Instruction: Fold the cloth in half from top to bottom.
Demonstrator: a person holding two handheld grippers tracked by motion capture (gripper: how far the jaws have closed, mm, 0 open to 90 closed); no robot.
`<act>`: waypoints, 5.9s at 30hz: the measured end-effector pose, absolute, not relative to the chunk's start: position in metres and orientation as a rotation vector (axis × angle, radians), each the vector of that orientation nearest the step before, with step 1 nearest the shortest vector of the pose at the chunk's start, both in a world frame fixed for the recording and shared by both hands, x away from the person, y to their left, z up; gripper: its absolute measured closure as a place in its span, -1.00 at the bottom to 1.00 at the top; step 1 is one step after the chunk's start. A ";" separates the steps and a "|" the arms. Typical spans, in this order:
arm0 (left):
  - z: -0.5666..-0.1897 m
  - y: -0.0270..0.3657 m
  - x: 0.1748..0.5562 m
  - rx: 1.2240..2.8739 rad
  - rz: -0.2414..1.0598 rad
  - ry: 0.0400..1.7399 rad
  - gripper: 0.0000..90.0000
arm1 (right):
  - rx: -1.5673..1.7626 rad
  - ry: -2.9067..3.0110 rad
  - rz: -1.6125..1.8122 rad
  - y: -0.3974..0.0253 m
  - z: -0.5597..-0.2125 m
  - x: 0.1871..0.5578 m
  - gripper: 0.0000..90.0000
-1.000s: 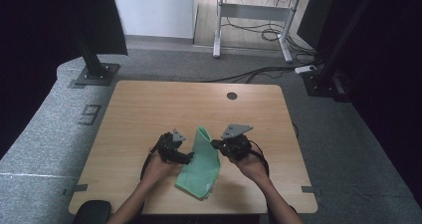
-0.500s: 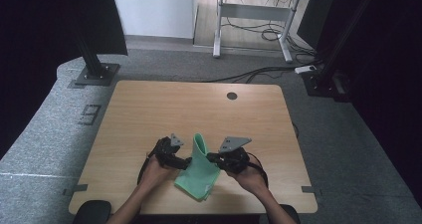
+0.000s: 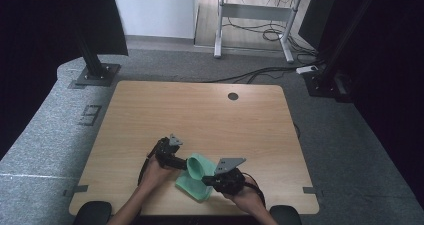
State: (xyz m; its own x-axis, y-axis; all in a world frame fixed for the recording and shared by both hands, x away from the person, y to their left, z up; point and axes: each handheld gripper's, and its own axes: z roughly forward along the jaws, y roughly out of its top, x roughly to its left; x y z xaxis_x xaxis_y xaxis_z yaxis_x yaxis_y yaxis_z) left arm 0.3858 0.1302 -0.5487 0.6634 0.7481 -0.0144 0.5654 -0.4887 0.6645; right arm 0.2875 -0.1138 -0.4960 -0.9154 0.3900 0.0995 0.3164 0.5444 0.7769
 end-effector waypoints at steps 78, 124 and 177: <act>-0.544 0.145 0.326 2.293 0.285 0.813 -0.97 | 1.090 2.470 0.984 -0.120 -0.544 0.307 -0.64; -0.548 0.140 0.393 2.219 0.416 0.972 -1.00 | 1.189 2.351 1.009 -0.131 -0.548 0.382 -0.60; -0.514 0.151 0.413 2.127 0.359 0.969 -0.98 | 1.182 2.393 1.079 -0.145 -0.524 0.419 -0.93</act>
